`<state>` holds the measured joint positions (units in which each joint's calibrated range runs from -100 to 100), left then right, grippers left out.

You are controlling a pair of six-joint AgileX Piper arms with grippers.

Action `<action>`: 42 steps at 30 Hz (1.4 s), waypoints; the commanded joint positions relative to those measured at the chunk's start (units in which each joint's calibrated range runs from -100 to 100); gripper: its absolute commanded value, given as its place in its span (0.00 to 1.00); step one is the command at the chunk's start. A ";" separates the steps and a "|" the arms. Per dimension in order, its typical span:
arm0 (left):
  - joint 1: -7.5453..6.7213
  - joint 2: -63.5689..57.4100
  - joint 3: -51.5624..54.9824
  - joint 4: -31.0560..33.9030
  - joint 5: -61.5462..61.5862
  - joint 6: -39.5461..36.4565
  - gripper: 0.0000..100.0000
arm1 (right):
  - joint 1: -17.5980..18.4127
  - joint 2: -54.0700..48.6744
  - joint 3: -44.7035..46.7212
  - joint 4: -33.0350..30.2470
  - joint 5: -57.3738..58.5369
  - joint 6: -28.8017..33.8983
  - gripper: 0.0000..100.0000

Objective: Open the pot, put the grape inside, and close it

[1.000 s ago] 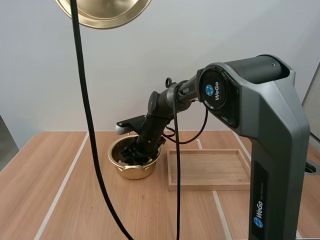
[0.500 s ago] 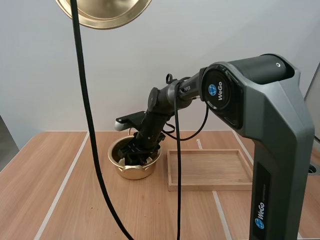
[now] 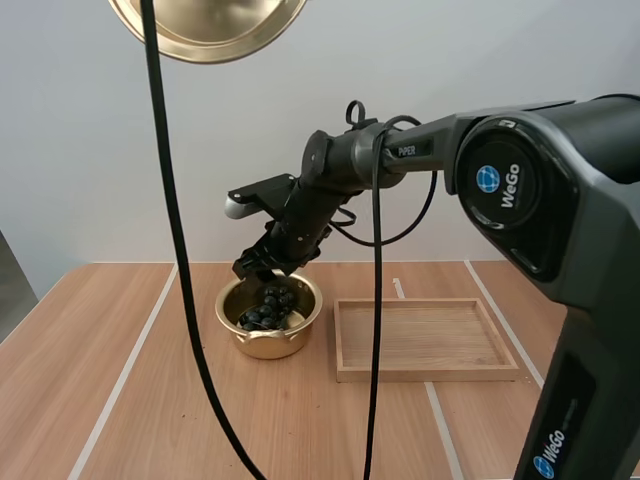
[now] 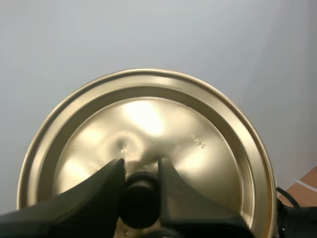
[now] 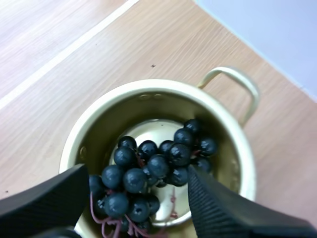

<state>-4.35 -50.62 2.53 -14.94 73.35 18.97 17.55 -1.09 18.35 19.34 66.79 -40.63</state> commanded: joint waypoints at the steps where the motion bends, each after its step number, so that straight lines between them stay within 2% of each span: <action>1: -0.05 -0.32 -0.37 0.05 -0.31 -0.60 0.00 | -0.13 -4.60 -0.26 -4.08 -0.10 2.54 0.95; 5: -0.05 -0.32 -0.37 0.44 -0.28 -0.60 0.00 | -0.13 -10.19 -0.26 -6.89 -0.10 4.59 0.95; 8: -0.05 -0.32 -0.37 0.69 -1.46 -1.54 0.00 | -0.30 -13.87 -0.26 -11.55 2.11 7.60 0.95; 12: -0.05 -0.04 -0.37 0.80 -1.73 -3.28 0.00 | -2.16 -17.32 -0.26 -12.15 5.40 8.19 0.95; 21: -0.05 3.85 -0.37 0.68 2.84 -6.03 0.00 | -8.82 -24.65 -0.12 -12.60 8.28 7.94 0.95; 25: -0.05 5.39 -0.37 0.56 4.46 -6.82 0.00 | -13.54 -28.01 -0.12 -14.98 8.64 7.86 0.95; 29: -0.05 7.10 -0.37 0.44 8.25 -7.02 0.00 | -16.75 -29.68 -0.12 -15.38 8.99 6.82 0.95; 35: -0.05 9.71 5.03 0.44 7.84 -6.93 0.00 | -20.77 -31.52 -0.12 -15.38 7.82 6.22 0.91; 42: -0.05 11.74 18.24 0.44 -3.79 -5.39 0.00 | -21.97 -33.05 -0.12 -15.38 7.16 6.82 0.90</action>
<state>-4.35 -39.81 16.29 -13.92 76.08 13.01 -4.08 -32.61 18.35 4.26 75.05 -33.77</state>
